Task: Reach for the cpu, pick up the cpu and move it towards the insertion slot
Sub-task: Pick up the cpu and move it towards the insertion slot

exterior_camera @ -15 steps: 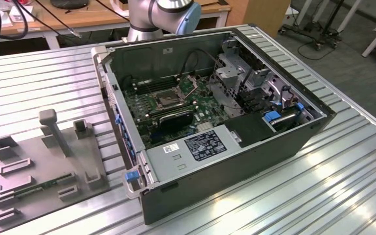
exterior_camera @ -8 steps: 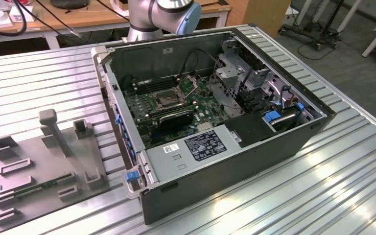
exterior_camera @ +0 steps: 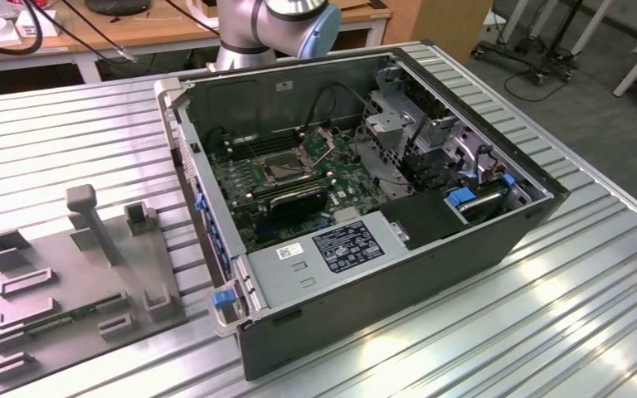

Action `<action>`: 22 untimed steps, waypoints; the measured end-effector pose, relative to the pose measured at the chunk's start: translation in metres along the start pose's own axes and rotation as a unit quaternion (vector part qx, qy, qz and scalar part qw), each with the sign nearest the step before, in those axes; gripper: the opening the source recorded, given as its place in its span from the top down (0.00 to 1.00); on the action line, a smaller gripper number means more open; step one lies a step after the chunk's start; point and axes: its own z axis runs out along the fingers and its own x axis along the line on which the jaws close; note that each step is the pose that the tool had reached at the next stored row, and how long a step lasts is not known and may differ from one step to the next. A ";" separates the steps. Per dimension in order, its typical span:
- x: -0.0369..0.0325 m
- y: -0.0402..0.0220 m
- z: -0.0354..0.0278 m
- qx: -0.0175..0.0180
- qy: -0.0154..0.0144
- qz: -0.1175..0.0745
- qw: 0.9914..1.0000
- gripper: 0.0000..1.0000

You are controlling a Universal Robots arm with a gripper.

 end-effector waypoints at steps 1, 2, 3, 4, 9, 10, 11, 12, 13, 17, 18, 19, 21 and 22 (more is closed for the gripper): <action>0.0000 0.0000 -0.0009 0.000 0.000 0.000 1.000 0.45; 0.0000 0.0001 -0.0017 0.000 0.000 0.000 1.000 0.45; -0.0001 0.0001 -0.0026 0.000 0.000 0.000 1.000 0.45; -0.0001 0.0001 -0.0034 0.000 0.000 0.000 1.000 0.45; -0.0001 0.0003 -0.0074 0.000 0.000 0.000 1.000 0.45; -0.0001 0.0003 -0.0082 0.000 0.000 0.000 1.000 0.45; -0.0001 0.0004 -0.0089 0.000 0.000 0.000 1.000 0.45; -0.0001 0.0004 -0.0098 0.000 0.000 0.000 1.000 0.45; -0.0001 0.0004 -0.0106 0.000 0.000 0.000 1.000 0.45; -0.0001 0.0005 -0.0137 0.000 0.000 0.000 1.000 0.45; -0.0002 0.0006 -0.0145 0.000 0.000 0.000 1.000 0.45; -0.0002 0.0006 -0.0153 0.000 0.000 0.000 1.000 0.45; -0.0002 0.0007 -0.0167 0.000 0.000 0.000 1.000 0.45; -0.0002 0.0007 -0.0175 0.000 0.000 0.000 1.000 0.45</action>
